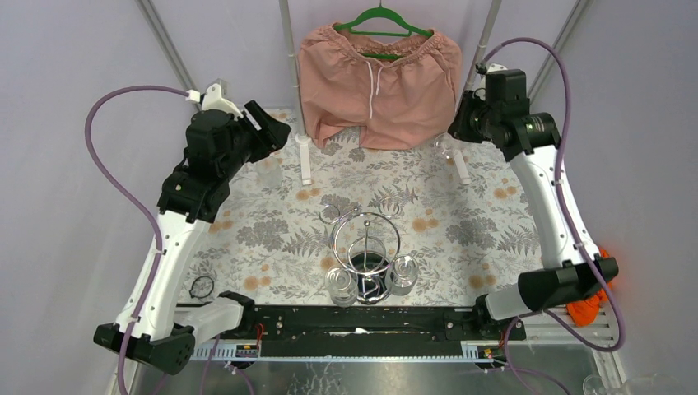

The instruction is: Take the wine glass off the wine glass rack

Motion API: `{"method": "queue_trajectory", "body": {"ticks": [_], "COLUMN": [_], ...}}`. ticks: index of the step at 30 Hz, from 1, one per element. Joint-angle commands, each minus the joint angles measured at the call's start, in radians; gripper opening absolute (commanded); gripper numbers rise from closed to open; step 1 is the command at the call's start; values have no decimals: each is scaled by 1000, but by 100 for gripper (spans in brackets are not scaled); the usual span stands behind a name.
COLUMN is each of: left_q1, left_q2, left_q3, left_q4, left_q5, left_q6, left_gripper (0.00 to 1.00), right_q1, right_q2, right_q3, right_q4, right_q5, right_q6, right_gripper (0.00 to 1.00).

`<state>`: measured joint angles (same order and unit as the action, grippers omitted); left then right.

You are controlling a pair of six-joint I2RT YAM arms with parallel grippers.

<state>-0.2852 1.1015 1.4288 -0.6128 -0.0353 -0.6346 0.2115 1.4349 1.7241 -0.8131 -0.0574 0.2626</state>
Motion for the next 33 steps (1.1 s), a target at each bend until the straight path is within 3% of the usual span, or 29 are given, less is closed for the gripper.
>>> {"method": "queue_trajectory", "body": {"ticks": [1,15,24,33], "left_q1": [4,3,3,3], "left_q2": [-32,-42,-25,-14], "left_q3": [-39,-59,-60,-61], "left_q4": [-13,-12,-3,-2], "left_q5": [-39,-48,-22,8], "left_q6": [29,94,59,48], "left_gripper": [71,76,77,77], "right_q1": [6,6,5,6], "right_q2": [82,382,403,349], "right_q3": [148,490,455,267], "right_q4": [-55,-272,-287,-200], "right_q5": [132,95,33,-67], "right_q6": [-88,-144,-157,-145], "right_gripper": [0,0,0,0]}}
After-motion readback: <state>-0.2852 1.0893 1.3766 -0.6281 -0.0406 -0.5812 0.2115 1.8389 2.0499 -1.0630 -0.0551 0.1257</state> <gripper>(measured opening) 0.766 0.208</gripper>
